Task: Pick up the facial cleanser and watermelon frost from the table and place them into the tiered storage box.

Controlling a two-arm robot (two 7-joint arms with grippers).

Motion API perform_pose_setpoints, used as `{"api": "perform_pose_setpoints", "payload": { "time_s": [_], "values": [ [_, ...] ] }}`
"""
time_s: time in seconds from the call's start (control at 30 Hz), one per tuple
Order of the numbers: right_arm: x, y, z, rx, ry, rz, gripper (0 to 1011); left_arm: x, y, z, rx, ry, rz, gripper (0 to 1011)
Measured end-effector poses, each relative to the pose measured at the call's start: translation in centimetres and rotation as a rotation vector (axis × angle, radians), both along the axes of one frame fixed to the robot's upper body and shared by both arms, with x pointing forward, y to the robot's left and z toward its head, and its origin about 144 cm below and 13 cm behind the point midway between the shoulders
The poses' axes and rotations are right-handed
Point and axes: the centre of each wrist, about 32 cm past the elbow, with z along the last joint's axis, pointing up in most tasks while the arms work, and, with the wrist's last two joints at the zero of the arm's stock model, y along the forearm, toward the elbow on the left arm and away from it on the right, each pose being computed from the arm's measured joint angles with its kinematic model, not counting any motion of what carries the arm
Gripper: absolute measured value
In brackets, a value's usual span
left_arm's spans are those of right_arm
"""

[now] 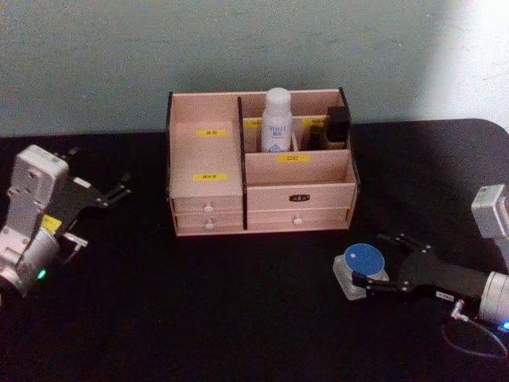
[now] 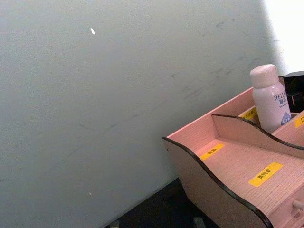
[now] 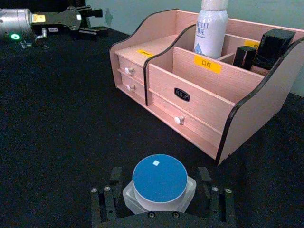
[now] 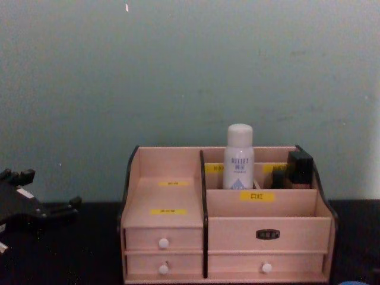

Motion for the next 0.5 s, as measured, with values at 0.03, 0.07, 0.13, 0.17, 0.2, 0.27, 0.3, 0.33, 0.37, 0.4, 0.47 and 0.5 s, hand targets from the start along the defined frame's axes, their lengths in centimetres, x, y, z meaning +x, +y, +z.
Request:
{"api": "perform_pose_setpoints", "payload": {
  "time_s": [0.03, 0.07, 0.13, 0.17, 0.2, 0.27, 0.3, 0.33, 0.37, 0.4, 0.47, 0.5],
  "values": [
    [0.02, 0.0, -0.01, 0.0, 0.0, 0.0, 1000, 0.0, 0.0, 0.0, 0.0, 0.0, 0.0, 1001],
    [0.04, 0.02, -0.03, 0.0, 0.001, 0.0, 1000, 0.0, 0.0, 0.0, 0.0, 0.0, 0.0, 1001],
    [0.09, 0.04, -0.08, 0.001, 0.001, 0.0, 1000, 0.0, 0.0, 0.0, 0.0, 0.0, 0.0, 1001],
    [0.15, 0.07, -0.1, 0.001, 0.002, 0.0, 1000, 0.0, 0.0, 0.0, 0.0, 0.0, 0.0, 1001],
    [0.17, 0.07, -0.12, 0.0, 0.002, 0.0, 1000, 0.0, 0.0, 0.0, 0.0, 0.0, 0.0, 1001],
    [0.24, 0.1, -0.15, 0.001, 0.002, 0.002, 1000, 0.0, 0.0, 0.0, 0.0, 0.0, 0.0, 1001],
    [0.27, 0.11, -0.15, 0.0, 0.003, 0.003, 1000, 0.0, 0.0, 0.0, 0.0, 0.0, 0.0, 1001],
    [0.32, 0.13, -0.15, 0.0, 0.003, 0.005, 1000, 0.0, 0.0, 0.0, 0.0, 0.0, 0.0, 1001],
    [0.35, 0.14, -0.15, 0.0, 0.003, 0.006, 1000, 0.0, 0.0, 0.0, 0.0, 0.0, 0.0, 1001],
    [0.37, 0.15, -0.14, -0.001, 0.003, 0.007, 1000, 0.0, 0.0, 0.0, 0.0, 0.0, 0.0, 1002],
    [0.37, 0.17, -0.17, -0.002, 0.005, 0.009, 1000, 0.0, 0.0, 0.0, 0.0, 0.0, 0.0, 1001],
    [0.37, 0.18, -0.17, -0.003, 0.005, 0.009, 1000, 0.0, 0.0, 0.0, 0.0, 0.0, 0.0, 1001]
  ]
}}
